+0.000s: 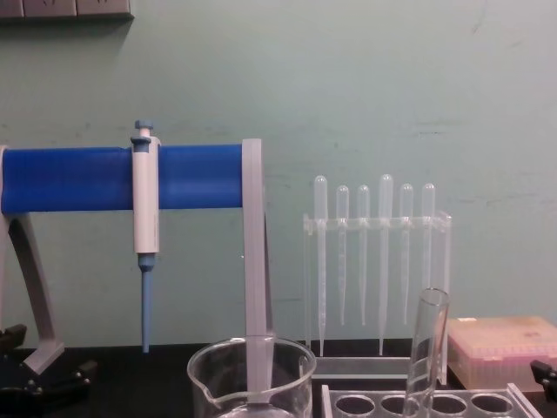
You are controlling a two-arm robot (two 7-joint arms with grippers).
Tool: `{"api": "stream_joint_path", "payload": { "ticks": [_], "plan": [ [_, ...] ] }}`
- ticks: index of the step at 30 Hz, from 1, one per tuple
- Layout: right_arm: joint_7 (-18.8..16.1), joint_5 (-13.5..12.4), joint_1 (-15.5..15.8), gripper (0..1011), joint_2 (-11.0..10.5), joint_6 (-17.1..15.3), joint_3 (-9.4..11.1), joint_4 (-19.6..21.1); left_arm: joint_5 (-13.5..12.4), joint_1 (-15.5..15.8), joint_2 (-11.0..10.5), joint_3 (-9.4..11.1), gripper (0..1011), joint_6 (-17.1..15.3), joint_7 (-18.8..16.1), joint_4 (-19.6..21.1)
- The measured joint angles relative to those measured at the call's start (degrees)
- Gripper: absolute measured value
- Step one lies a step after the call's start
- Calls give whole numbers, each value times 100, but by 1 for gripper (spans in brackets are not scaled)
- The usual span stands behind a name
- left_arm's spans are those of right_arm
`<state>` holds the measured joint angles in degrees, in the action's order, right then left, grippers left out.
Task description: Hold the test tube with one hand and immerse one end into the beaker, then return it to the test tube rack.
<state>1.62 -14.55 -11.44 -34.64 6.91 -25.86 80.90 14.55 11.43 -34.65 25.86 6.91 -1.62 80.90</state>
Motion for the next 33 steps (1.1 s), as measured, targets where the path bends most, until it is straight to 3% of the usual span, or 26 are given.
{"api": "stream_joint_path", "payload": {
  "ticks": [33],
  "plan": [
    [0,0,0,1002,0,0,0,0,0,0,0,0,1000,0,0,0]
  ]
}}
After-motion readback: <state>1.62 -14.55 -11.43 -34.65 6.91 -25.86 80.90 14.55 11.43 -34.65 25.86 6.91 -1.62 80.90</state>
